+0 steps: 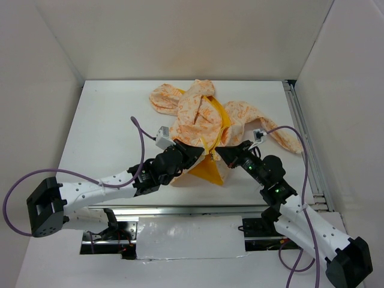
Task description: Zip up the jacket
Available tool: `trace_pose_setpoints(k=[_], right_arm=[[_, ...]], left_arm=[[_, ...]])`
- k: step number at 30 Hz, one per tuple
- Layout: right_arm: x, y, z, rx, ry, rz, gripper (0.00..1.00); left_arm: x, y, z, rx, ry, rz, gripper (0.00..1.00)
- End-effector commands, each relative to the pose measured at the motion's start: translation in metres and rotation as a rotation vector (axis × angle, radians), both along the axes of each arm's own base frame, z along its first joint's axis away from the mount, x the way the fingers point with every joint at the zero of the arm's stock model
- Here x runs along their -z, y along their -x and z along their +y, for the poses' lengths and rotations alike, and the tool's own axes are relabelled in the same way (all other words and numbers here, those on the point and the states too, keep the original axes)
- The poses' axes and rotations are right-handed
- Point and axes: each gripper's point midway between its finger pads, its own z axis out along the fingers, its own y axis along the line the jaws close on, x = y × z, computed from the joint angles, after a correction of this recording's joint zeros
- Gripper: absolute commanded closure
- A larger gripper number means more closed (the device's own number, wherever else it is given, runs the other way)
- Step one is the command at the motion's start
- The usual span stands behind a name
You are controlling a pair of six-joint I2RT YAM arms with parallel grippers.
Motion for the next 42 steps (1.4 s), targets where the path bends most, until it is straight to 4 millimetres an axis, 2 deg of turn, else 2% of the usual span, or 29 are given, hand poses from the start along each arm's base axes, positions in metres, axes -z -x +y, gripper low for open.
trace_pose_setpoints(k=[1,24,28,33,37,39,42], right_arm=[[-0.016,0.001,0.003,-0.011,-0.021,-0.048,1.0],[-0.029,0.004,0.008,-0.037,-0.064,-0.076,1.0],[-0.031,0.002,0.006,-0.023,-0.082,-0.087,1.0],[-0.035,0.006,0.004,-0.031,-0.114,-0.133,1.0],[-0.035,0.012,0.004,-0.046,-0.136,-0.163,1.0],[-0.042,0.015,0.003,-0.05,-0.161,-0.193,1.0],[-0.044,0.016,0.004,-0.057,-0.158,-0.196,1.0]], left_arm=[[-0.034,-0.002,-0.001,-0.009,0.074,-0.059,1.0],[-0.034,0.006,-0.013,0.071,0.071,-0.078,1.0],[-0.036,0.011,-0.014,0.103,0.081,-0.091,1.0],[-0.027,0.019,-0.009,0.114,0.093,-0.046,1.0],[-0.029,0.028,-0.011,0.163,0.12,-0.049,1.0],[-0.037,0.03,-0.012,0.185,0.136,-0.076,1.0],[-0.035,0.033,-0.014,0.209,0.11,-0.091,1.0]])
